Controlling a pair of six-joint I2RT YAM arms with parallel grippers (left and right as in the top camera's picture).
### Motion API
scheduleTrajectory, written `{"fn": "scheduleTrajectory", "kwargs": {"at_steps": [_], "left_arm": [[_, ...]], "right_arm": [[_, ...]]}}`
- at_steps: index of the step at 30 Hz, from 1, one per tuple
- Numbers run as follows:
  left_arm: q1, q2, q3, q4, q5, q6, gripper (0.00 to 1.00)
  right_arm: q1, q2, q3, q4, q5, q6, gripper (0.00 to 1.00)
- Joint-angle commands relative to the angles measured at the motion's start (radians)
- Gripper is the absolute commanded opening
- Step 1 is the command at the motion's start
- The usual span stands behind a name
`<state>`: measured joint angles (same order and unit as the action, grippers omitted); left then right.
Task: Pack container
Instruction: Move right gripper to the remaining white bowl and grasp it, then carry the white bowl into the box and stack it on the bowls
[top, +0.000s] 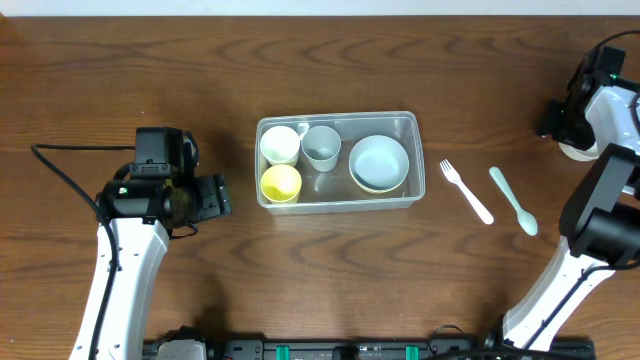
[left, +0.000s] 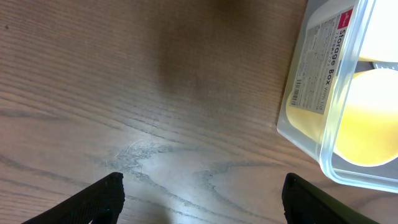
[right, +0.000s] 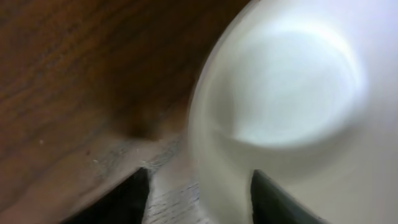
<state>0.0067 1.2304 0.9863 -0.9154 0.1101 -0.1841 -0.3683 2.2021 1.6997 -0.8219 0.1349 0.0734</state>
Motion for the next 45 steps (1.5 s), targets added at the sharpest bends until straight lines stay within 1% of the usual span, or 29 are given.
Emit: {"fn": "scheduleTrajectory", "kwargs": {"at_steps": [1, 3, 5, 7, 11, 13, 15, 18, 21, 25, 27, 31, 35, 38, 40, 45], "left_arm": [[0.006, -0.002, -0.002, -0.003, 0.01, -0.009, 0.82], [0.006, -0.002, -0.002, -0.003, 0.01, -0.009, 0.81], [0.006, -0.002, -0.002, -0.003, 0.01, -0.009, 0.81], [0.006, -0.002, -0.002, -0.005, 0.01, -0.009, 0.81], [0.006, -0.002, -0.002, -0.008, 0.01, -0.009, 0.81], [0.006, -0.002, -0.002, -0.01, 0.01, -0.009, 0.81], [0.006, -0.002, -0.002, -0.011, 0.01, -0.009, 0.81], [0.006, -0.002, -0.002, -0.011, 0.01, -0.009, 0.81], [0.006, -0.002, -0.002, -0.011, 0.01, -0.009, 0.81], [0.006, -0.002, -0.002, -0.011, 0.01, -0.009, 0.82], [0.006, -0.002, -0.002, -0.011, 0.01, -0.009, 0.81], [0.006, -0.002, -0.002, -0.011, 0.01, -0.009, 0.81], [0.006, -0.002, -0.002, -0.011, 0.01, -0.009, 0.81], [0.006, -0.002, -0.002, -0.011, 0.01, -0.009, 0.81], [0.006, -0.002, -0.002, -0.011, 0.01, -0.009, 0.81], [0.006, -0.002, -0.002, -0.011, 0.01, -0.009, 0.81]], "right_arm": [[-0.012, 0.005, -0.005, 0.002, 0.019, -0.003, 0.36], [-0.012, 0.005, -0.005, -0.002, 0.019, -0.003, 0.27], [-0.012, 0.005, -0.005, -0.002, 0.018, -0.003, 0.24], [-0.012, 0.005, -0.005, -0.003, 0.018, -0.003, 0.16], [-0.012, 0.005, -0.005, -0.005, 0.018, -0.003, 0.07], [-0.011, 0.003, -0.005, -0.009, 0.007, -0.003, 0.05], [-0.01, -0.006, -0.002, -0.021, -0.014, -0.003, 0.02], [-0.009, -0.045, 0.003, -0.031, -0.064, -0.004, 0.01], [0.003, -0.126, 0.003, -0.039, -0.105, -0.023, 0.01], [0.057, -0.283, 0.003, -0.061, -0.184, -0.064, 0.01], [0.106, -0.366, 0.003, -0.08, -0.2, -0.082, 0.01], [0.257, -0.51, 0.003, -0.126, -0.2, -0.143, 0.01], [0.474, -0.596, 0.003, -0.203, -0.183, -0.188, 0.01], [0.61, -0.603, 0.002, -0.267, -0.18, -0.18, 0.01], [0.688, -0.592, -0.003, -0.301, -0.18, -0.143, 0.01], [0.844, -0.549, -0.029, -0.32, -0.132, -0.072, 0.01]]}}
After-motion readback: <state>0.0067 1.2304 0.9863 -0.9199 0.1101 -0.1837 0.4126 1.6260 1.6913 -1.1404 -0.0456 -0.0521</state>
